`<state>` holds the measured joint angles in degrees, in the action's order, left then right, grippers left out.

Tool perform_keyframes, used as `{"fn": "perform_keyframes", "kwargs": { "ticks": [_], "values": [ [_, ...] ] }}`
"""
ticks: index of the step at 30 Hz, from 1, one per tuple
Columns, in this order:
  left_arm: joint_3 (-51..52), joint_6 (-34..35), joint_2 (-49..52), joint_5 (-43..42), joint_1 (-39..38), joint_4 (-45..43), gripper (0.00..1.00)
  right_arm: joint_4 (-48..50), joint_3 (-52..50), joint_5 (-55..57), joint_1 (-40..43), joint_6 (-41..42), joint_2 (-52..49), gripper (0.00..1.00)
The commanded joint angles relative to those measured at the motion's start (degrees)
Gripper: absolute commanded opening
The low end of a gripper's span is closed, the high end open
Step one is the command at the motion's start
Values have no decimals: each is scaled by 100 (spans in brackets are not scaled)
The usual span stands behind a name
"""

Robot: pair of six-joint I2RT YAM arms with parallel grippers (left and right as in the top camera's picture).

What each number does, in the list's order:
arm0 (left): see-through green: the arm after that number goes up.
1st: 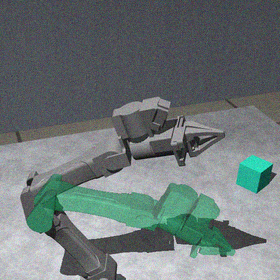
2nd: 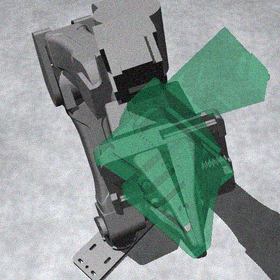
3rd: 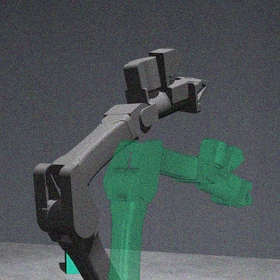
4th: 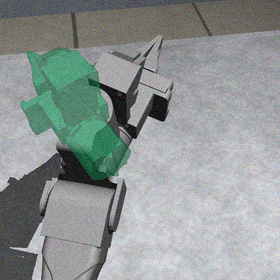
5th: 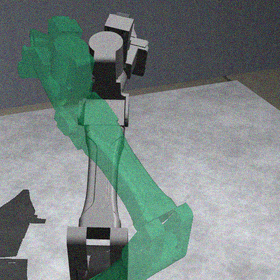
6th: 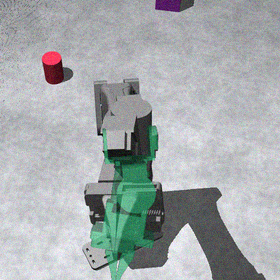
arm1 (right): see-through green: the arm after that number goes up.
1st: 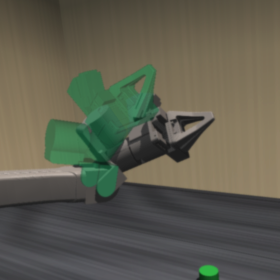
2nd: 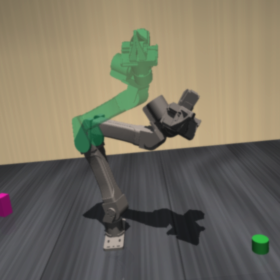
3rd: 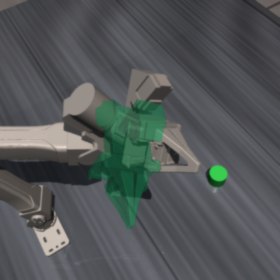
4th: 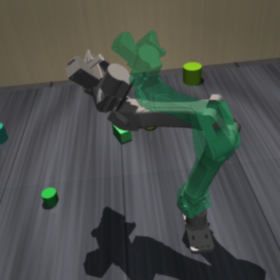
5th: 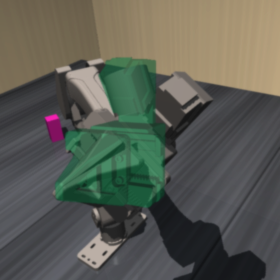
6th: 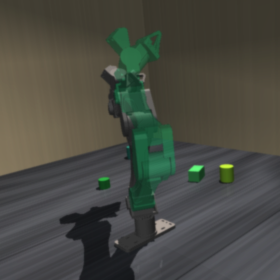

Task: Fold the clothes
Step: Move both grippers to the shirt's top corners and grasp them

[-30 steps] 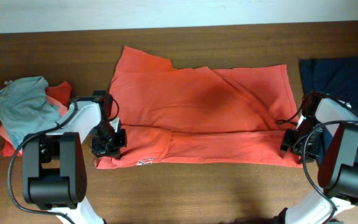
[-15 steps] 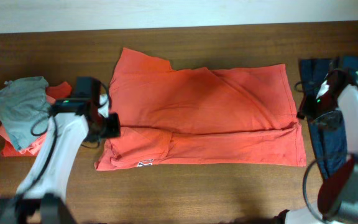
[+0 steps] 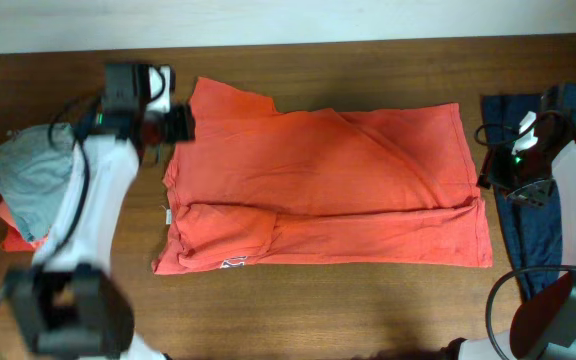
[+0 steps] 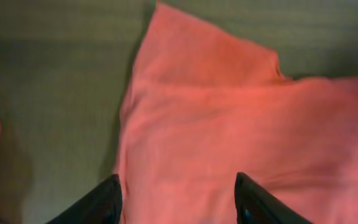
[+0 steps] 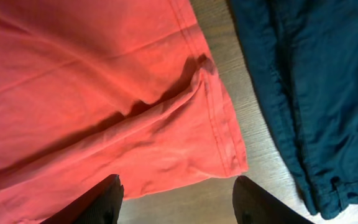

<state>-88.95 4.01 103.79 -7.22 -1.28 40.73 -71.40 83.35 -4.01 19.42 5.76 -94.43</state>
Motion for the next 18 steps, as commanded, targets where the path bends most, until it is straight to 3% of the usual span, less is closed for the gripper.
{"fn": "perform_keyframes", "kwargs": {
  "ticks": [1, 8, 18],
  "values": [
    [-1139, -297, 1067, -153, 199, 229, 58, -26, 20, -55, 9, -90, 20, 62],
    [-3095, -678, 2916, -595, 382, 734, 59, -17, 20, -50, 9, -105, 20, 62],
    [-3314, -800, 3875, -966, 402, 326, 59, 26, 20, -48, 9, -105, 20, 62]
  ]
}}
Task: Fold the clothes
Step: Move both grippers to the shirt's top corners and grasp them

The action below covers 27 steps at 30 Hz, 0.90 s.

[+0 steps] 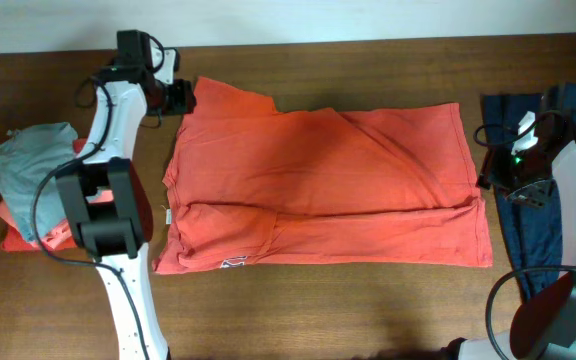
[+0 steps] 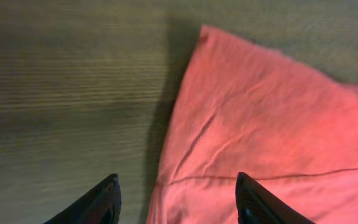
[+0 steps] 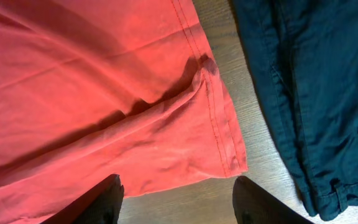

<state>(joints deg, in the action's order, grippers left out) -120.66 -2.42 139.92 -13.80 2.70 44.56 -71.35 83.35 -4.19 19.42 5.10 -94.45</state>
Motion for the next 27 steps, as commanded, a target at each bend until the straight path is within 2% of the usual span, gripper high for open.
{"fn": "perform_keyframes", "kwargs": {
  "ticks": [1, 6, 8, 9, 10, 12, 13, 16, 22, 27],
  "values": [
    [-142, -157, 299, -299, 4, -57, 59, 22, 20, -31, 9, -39, 22, 62],
    [-140, -155, 501, -321, -2, -31, 59, 20, 20, -31, 11, -39, 22, 62],
    [-140, -155, 540, -455, -20, 35, 56, 22, 20, -31, 11, -39, 22, 62],
    [-138, -155, 549, -509, -31, 72, 50, 22, 20, -31, 11, -39, 22, 62],
    [-138, -155, 568, -560, -46, 120, 31, 22, 20, -31, 11, -39, 22, 62],
    [-138, -155, 588, -621, -72, 199, 19, 22, 20, -31, 11, -39, 22, 62],
    [-138, -155, 601, -616, -85, 254, 16, 22, 20, -31, 11, -39, 22, 62],
    [-138, -155, 601, -616, -94, 393, 14, 22, 20, -31, 11, -39, 22, 62],
    [-278, -153, 590, -614, 24, 765, 2, 245, 20, -39, 9, -81, 20, 65],
    [-671, -55, 455, -610, 186, 1272, 1, 1021, 20, -673, 11, -662, -28, 71]
  ]
}}
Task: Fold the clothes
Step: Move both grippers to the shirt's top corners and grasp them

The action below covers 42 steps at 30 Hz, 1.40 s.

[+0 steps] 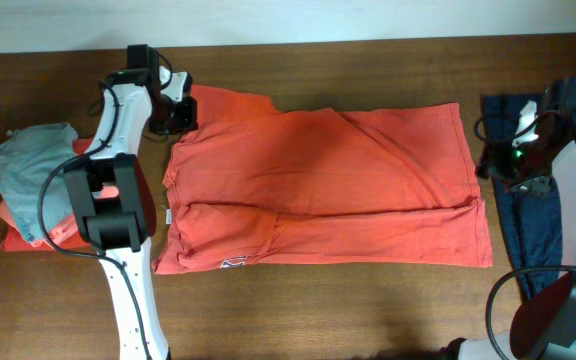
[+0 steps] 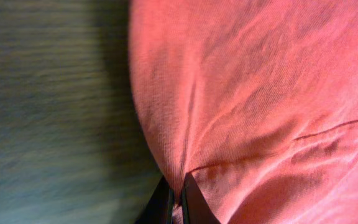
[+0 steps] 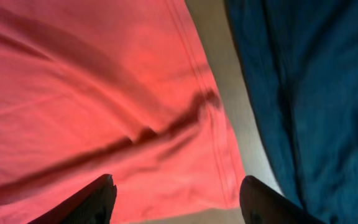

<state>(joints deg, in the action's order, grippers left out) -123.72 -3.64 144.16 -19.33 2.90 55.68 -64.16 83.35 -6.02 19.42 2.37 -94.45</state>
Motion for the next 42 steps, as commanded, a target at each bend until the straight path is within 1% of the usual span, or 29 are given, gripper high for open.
{"fn": "perform_keyframes", "kwargs": {
  "ticks": [1, 3, 5, 7, 9, 17, 22, 26, 33, 37, 42],
  "values": [
    [-420, 146, -22, -50, 197, 199, 1, 525, 20, -544, 9, -426, -66, 72],
    [-474, 356, -140, 13, 269, 208, 1, 1025, 20, -573, 9, -431, -192, 73],
    [-476, 785, -232, 304, 334, 210, 1, 1620, 20, -629, 9, -433, -431, 78],
    [-476, 927, -245, 297, 369, 210, 1, 2031, 20, -643, 11, -431, -671, 80],
    [-472, 922, -243, 302, 365, 243, 1, 2374, 20, -743, 9, -431, -933, 82],
    [-468, 920, -243, 302, 146, 258, 1, 3838, 20, -1661, -63, -428, -2098, 82],
    [-468, 918, -243, 313, -50, 249, 1, 4736, 22, -1757, -334, -428, -2835, 82],
    [-468, 918, -243, 424, -142, 251, 1, 5390, 24, -1727, -525, -428, -3230, 82],
    [-468, 918, -243, 435, -168, 249, 1, 6133, 24, -1126, -586, -380, -3624, 83],
    [-468, 918, -243, 437, -168, 210, 1, 6605, 33, -1108, -586, -382, -3665, 84],
    [-468, 918, -243, 437, -168, 205, 1, 6701, 127, -1106, -592, -382, -3668, 83]
  ]
}}
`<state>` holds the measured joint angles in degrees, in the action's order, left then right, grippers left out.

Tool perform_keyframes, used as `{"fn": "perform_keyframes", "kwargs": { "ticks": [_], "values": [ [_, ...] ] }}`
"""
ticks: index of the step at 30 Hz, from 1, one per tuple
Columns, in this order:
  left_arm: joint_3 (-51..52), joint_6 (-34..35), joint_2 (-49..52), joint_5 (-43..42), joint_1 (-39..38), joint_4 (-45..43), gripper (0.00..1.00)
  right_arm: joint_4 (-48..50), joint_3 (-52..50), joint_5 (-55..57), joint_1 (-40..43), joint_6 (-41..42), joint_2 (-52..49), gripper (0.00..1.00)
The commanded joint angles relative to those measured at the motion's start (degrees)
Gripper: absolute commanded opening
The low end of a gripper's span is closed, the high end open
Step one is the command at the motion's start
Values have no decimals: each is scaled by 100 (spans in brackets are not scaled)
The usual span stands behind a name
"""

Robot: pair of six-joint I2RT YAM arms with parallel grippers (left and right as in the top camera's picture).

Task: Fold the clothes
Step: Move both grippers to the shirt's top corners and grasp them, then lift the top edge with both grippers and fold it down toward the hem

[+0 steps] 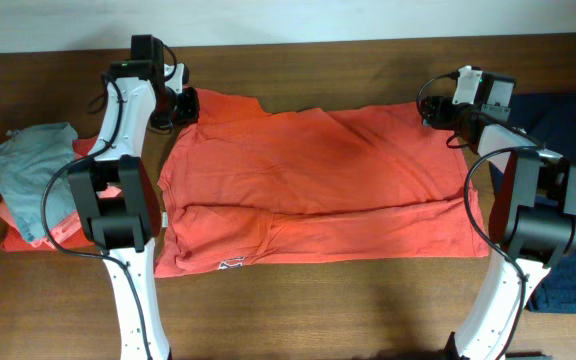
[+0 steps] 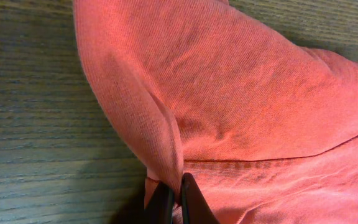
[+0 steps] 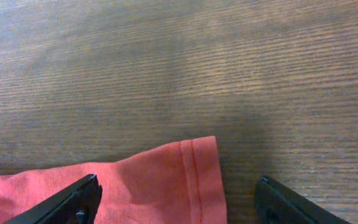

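An orange T-shirt (image 1: 318, 180) lies spread on the wooden table (image 1: 368, 310), its near long edge folded over. My left gripper (image 1: 180, 103) is at the shirt's far left sleeve and is shut on a pinched ridge of the sleeve cloth (image 2: 166, 134); its closed tips (image 2: 173, 194) show in the left wrist view. My right gripper (image 1: 440, 112) is at the shirt's far right corner. It stands open (image 3: 178, 193), with the hemmed corner (image 3: 194, 174) lying between its wide-spread fingers.
A heap of grey and orange clothes (image 1: 30, 180) sits at the table's left edge. A dark blue garment (image 1: 568, 190) lies along the right side, partly behind the right arm. The wall edge runs along the far side of the table.
My right gripper, still open, has gone from the shirt's right hem beside the blue garment to its far right corner. The left gripper stays shut on the sleeve, which is now bunched up.
My left gripper was open over the shirt's left shoulder, then open at the tip of the far left sleeve, then shut on that sleeve. The right gripper stayed open at the right hem all that time and now sits at the far right corner.
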<state>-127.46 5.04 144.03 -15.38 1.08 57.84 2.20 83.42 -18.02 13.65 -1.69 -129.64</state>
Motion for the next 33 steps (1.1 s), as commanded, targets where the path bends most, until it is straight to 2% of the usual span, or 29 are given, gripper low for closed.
{"fn": "perform_keyframes", "kwargs": {
  "ticks": [1, 7, 10, 14, 17, 22, 25, 33],
  "values": [
    [-94, 50, -229, 42, 13, -11, 1, 85, 120, 94, -17, 22, -170, 83],
    [-94, 50, -229, 39, 13, -11, 1, 179, 120, 90, -20, 24, -345, 82],
    [-94, 50, -229, 39, 13, -9, 1, 321, 120, 92, -22, 50, -385, 75],
    [-94, 50, -229, 39, 13, -9, 1, 428, 120, 70, -26, 111, -387, 50],
    [-94, 50, -229, 39, 13, -9, 1, 424, 120, 72, -44, 133, -387, 41],
    [-94, 50, -229, 39, 13, -9, 1, 422, 120, 74, -57, 234, -387, 15],
    [-94, 50, -229, 39, 13, -9, 1, 358, 120, 74, -50, 280, -387, 6],
    [-96, -42, -308, 13, 59, 105, 0, -636, 365, 96, 125, 280, 4, 4]
  ]
}}
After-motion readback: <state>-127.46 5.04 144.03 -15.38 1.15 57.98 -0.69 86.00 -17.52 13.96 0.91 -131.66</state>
